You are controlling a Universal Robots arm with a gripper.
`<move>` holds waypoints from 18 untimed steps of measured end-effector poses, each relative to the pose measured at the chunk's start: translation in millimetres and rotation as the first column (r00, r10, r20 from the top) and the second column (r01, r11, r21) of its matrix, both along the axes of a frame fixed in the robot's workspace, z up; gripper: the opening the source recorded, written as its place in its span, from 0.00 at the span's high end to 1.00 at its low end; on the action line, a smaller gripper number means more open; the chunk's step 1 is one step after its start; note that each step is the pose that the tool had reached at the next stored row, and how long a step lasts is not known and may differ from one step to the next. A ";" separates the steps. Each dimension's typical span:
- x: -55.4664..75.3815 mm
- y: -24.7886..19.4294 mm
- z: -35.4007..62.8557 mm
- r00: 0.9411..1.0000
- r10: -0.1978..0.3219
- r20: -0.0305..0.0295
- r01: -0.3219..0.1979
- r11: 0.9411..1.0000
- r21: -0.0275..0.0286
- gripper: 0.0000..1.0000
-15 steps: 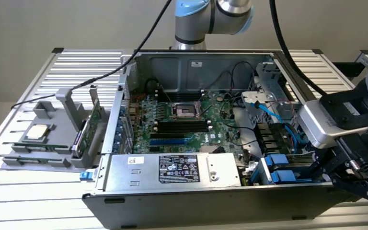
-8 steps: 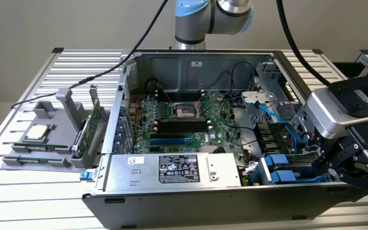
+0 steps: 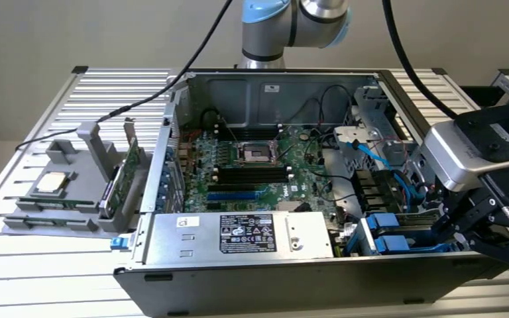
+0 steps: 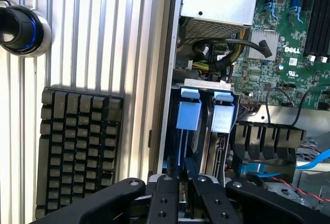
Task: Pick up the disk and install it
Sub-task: 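Insert the second disk wire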
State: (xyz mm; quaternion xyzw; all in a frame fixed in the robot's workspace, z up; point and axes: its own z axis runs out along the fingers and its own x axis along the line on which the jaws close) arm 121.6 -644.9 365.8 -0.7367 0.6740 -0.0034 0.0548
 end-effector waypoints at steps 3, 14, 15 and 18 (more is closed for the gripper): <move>0.0 0.0 0.0 1.000 0.000 0.000 0.000 1.000 0.000 0.84; 0.0 0.0 0.0 1.000 0.000 0.000 0.000 1.000 0.000 0.84; 0.0 0.0 0.0 1.000 0.000 0.000 0.000 1.000 0.000 0.84; 0.0 0.0 0.0 1.000 0.000 0.000 0.000 1.000 0.000 0.84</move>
